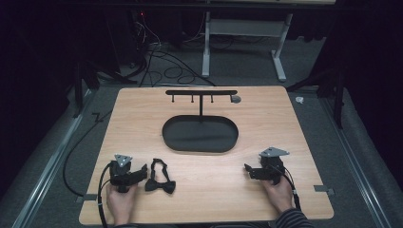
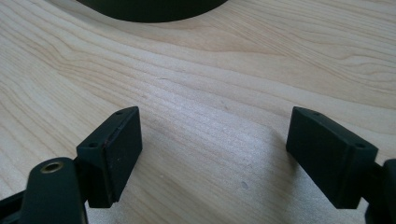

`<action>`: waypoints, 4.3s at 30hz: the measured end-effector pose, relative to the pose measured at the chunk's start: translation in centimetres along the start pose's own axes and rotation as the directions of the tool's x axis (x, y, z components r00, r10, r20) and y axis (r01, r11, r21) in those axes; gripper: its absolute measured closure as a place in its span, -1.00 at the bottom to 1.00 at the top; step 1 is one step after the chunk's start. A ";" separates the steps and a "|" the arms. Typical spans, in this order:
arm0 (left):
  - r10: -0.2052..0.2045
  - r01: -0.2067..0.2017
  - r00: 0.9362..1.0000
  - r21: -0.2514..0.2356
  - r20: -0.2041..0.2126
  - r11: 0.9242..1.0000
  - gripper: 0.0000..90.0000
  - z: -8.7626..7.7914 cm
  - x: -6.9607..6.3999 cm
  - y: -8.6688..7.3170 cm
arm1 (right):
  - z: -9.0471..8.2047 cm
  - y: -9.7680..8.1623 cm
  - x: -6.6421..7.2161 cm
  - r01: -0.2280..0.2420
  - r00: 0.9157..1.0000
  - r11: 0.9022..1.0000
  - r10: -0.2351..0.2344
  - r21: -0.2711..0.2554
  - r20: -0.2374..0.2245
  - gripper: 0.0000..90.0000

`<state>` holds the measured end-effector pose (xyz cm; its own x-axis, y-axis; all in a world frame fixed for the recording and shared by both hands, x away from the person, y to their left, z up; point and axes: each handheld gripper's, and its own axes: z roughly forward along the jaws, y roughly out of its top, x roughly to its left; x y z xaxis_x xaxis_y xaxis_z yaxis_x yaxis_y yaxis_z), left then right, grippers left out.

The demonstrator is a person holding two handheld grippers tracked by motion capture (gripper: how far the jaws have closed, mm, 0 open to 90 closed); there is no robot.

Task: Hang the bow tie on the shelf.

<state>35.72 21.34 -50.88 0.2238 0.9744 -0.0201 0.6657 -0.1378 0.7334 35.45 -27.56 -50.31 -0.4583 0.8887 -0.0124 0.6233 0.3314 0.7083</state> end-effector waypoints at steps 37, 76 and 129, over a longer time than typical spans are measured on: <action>0.009 0.005 0.991 -0.100 0.134 0.995 -0.10 -2.4 0.4 0.3 | 0.0 0.0 0.1 0.018 1.000 1.000 -0.018 0.001 -0.018 -0.57; 0.117 -0.135 0.976 0.087 0.183 0.987 0.92 -0.2 -3.8 1.8 | 0.0 0.0 0.2 0.029 0.999 1.000 -0.029 0.001 -0.028 -0.57; 0.180 -0.122 0.915 -0.180 0.361 0.976 0.95 -6.1 -5.3 10.9 | 0.0 0.0 0.3 0.039 0.999 0.999 -0.039 -0.002 -0.037 -0.56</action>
<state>37.47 15.80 -38.60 0.5820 0.8024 -0.1317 0.4949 -0.2210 0.8404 35.30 -27.26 -50.32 -0.5054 0.8628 -0.0134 0.6036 0.3646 0.7091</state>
